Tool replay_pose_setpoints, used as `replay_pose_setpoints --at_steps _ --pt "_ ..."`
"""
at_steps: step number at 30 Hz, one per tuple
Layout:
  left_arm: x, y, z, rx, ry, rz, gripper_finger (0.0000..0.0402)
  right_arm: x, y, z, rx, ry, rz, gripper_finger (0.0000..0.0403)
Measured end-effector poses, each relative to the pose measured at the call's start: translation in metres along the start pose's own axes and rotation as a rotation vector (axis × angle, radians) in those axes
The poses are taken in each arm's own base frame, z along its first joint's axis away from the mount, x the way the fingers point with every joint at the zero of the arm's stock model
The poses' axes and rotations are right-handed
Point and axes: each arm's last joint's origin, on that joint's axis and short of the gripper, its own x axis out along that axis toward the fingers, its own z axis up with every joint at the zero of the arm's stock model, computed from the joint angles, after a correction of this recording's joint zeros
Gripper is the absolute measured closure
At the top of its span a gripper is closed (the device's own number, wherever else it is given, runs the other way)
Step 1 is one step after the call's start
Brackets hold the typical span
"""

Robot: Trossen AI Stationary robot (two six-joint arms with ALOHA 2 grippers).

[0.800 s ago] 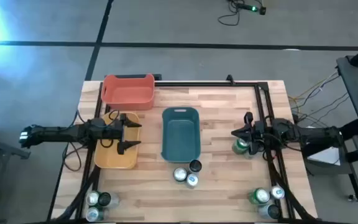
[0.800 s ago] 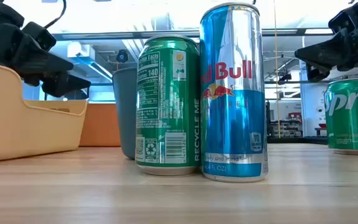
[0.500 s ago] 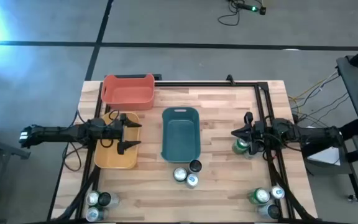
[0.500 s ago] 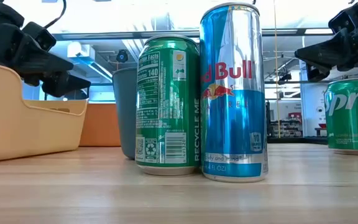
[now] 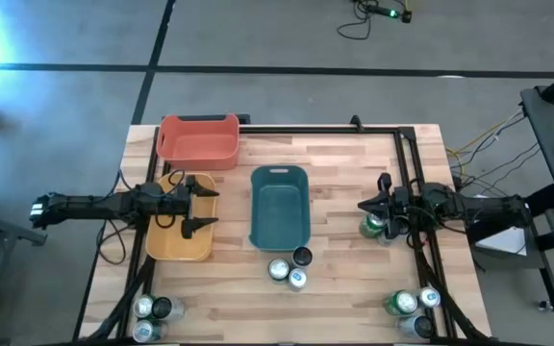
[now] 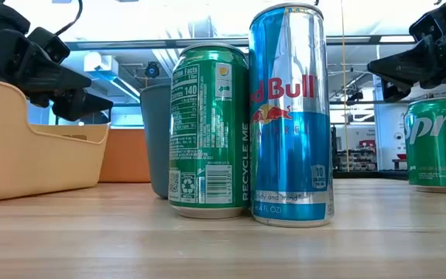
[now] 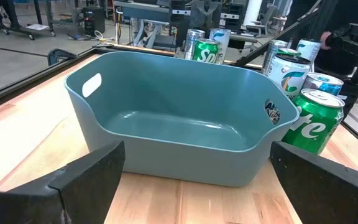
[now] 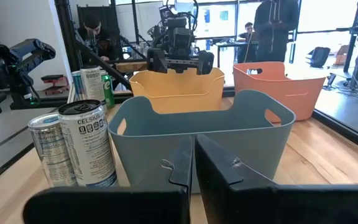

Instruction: Sort soda cans

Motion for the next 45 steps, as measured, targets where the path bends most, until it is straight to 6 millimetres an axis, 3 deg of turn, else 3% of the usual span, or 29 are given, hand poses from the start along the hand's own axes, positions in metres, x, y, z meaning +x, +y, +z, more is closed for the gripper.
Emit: replay_pose_setpoints --at_steps 27,32,39,45 --pt "0.000 0.000 0.000 0.000 0.000 0.000 0.0015 0.000 0.000 0.001 -0.020 -0.013 0.001 0.0390" --pt "0.000 0.000 0.000 0.000 0.001 0.000 0.0015 0.000 0.000 0.003 0.141 -0.025 0.005 0.0390" --pt "0.000 0.000 0.000 0.000 0.001 0.000 0.0015 -0.002 -0.001 0.020 0.673 -0.218 0.011 0.0390" --pt "0.000 0.000 0.000 0.000 0.001 0.000 0.0015 -0.003 -0.003 0.025 0.637 -0.296 -0.051 0.0390"
